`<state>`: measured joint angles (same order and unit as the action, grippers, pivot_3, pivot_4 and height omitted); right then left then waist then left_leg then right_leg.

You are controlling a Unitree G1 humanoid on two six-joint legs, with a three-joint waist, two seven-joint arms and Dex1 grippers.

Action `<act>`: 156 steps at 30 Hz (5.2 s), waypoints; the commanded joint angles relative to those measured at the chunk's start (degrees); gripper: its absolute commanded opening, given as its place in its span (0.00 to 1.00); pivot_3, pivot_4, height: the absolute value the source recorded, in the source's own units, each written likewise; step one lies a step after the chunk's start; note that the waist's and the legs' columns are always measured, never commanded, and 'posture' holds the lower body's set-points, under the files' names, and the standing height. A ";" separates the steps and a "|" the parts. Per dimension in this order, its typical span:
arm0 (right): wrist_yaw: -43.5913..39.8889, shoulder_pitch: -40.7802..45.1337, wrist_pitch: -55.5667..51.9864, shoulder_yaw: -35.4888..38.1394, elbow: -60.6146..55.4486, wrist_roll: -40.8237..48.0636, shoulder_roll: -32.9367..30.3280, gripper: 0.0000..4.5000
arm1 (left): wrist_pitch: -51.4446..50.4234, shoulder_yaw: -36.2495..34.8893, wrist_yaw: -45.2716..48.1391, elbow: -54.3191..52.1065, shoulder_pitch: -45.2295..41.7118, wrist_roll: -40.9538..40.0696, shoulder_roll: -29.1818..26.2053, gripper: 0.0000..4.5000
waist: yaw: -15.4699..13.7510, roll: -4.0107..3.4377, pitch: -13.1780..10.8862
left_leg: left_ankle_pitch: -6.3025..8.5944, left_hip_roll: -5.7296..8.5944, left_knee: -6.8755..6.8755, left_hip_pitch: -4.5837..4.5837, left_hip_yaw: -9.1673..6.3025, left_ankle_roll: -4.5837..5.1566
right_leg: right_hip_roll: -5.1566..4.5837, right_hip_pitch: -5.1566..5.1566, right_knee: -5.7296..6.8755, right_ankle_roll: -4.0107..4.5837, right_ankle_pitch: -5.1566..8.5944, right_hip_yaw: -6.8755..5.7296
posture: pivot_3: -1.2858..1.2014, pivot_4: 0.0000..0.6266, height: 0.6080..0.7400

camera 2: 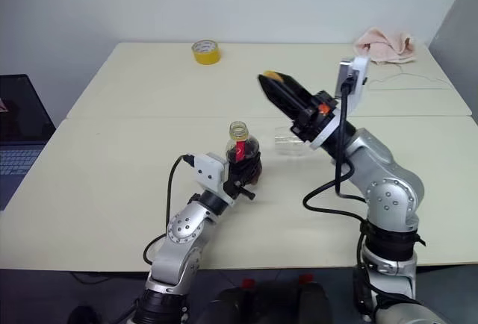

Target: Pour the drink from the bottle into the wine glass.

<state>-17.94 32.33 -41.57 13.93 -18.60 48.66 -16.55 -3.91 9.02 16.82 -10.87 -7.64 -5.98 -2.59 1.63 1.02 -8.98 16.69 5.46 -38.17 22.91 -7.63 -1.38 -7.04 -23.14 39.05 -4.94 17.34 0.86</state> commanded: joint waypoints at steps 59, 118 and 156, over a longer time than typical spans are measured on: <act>10.77 -14.52 21.80 4.98 26.97 -34.20 -6.09 1.00 | 31.34 -28.36 8.41 68.67 -30.03 -9.11 -16.68 1.00 | 1.72 0.05 0.16 | 0.00 -0.06 0.02 -0.02 0.04 0.00 | 0.00 -0.06 0.13 -0.01 0.00 0.02 | 0.52 0.24 1.00; -48.71 26.32 25.61 -39.69 44.45 -57.16 -28.03 1.00 | -12.74 3.19 15.26 -5.55 1.85 -6.92 -15.24 1.00 | 0.42 -0.37 0.51 | 0.00 -0.09 0.05 -0.20 0.04 0.00 | 0.01 0.30 -0.15 -0.01 0.00 -0.07 | 0.52 0.24 1.00; -42.07 44.60 44.75 -45.92 88.14 -81.24 -12.29 0.31 | -8.05 1.48 12.51 -7.21 3.42 -5.36 -13.81 1.00 | 1.64 -0.41 0.50 | -0.01 -0.07 0.10 -0.02 0.07 -0.02 | -0.01 -0.08 -0.04 0.00 0.00 0.02 | 0.52 0.24 1.00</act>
<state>-60.59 75.26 3.37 -31.73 68.01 -31.40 -28.62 -12.58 10.87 29.40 -15.41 -3.59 -11.31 -16.61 3.27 0.61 -8.47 16.68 5.39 -38.07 22.88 -7.56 -1.40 -7.04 -23.21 39.01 -4.94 17.34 0.88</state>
